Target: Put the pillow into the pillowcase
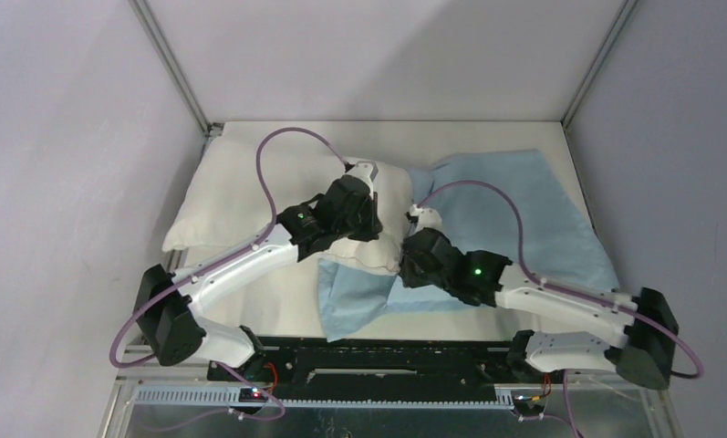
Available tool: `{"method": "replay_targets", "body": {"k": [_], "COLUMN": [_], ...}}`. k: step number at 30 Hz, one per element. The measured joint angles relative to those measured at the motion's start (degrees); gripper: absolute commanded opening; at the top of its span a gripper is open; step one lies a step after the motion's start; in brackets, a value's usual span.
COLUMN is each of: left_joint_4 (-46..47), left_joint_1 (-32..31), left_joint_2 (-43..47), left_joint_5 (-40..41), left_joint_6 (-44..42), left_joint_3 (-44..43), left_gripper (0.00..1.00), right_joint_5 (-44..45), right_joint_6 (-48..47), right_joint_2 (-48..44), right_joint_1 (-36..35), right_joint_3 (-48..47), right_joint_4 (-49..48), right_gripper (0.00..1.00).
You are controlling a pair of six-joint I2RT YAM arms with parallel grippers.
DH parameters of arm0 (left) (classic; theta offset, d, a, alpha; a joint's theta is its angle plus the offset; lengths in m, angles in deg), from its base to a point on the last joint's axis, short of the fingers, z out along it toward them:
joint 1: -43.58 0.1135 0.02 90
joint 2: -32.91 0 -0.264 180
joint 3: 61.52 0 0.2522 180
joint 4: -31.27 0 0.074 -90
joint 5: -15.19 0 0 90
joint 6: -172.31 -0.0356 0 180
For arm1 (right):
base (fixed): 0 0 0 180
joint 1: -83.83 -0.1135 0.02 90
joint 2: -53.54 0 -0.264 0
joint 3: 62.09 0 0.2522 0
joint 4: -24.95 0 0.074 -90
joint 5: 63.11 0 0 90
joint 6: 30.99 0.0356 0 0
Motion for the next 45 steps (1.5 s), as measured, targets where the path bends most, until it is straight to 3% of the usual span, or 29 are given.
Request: {"method": "replay_targets", "body": {"k": [6, 12, 18, 20, 24, 28, 31, 35, 39, 45], "left_joint_4": [16.09, 27.85, 35.28, 35.06, 30.1, 24.46, 20.76, 15.13, 9.18, 4.17], "left_joint_1": [-0.7, -4.55, -7.85, -8.41, -8.81, -9.44, -9.64, -9.35, -5.11, 4.39], "left_joint_2": [-3.23, -8.85, -6.62, -3.43, 3.69, 11.3, 14.62, 15.85, 13.81, 2.99], "left_joint_5": [-1.25, 1.77, 5.22, 6.47, 7.63, 7.65, 7.8, 8.87, 8.98, 8.9], "left_joint_6": [9.9, 17.59, 22.43, 23.1, 22.97, 21.29, 19.54, 14.97, 8.41, -2.99], "left_joint_3": [8.7, 14.73, 20.48, 22.84, 24.46, 23.61, 20.98, 15.8, 7.02, -8.35], "left_gripper": [0.0, 0.0, 0.01, 0.15, 0.42, 0.56, 0.63, 0.82, 0.95, 0.96], "right_joint_5": [-4.5, -13.35, -16.96, -19.41, -21.97, -18.38, -17.35, -16.9, -16.31, -15.34], "right_joint_6": [-0.92, -1.16, -1.03, -0.83, -1.4, -3.74, -5.01, -5.92, -7.34, -10.32], "right_joint_2": [-8.26, -8.37, -6.69, -6.51, -7.65, -9.66, -10.54, -11.13, -11.04, -6.84], "right_joint_1": [1.03, 4.28, 7.78, 7.96, 7.15, 9.84, 10.86, 13.27, 18.51, 24.39], "right_joint_3": [-1.18, -2.89, -2.86, -2.86, -3.19, -3.17, -3.17, -3.17, -4.15, -10.4], "right_joint_4": [-0.72, -1.51, -0.7, -1.22, -3.06, -1.05, -0.07, 1.42, 3.15, 4.17], "right_gripper": [0.0, 0.0, 0.0, 0.07, 0.39, 0.58, 0.62, 0.63, 0.63, 0.62]}}
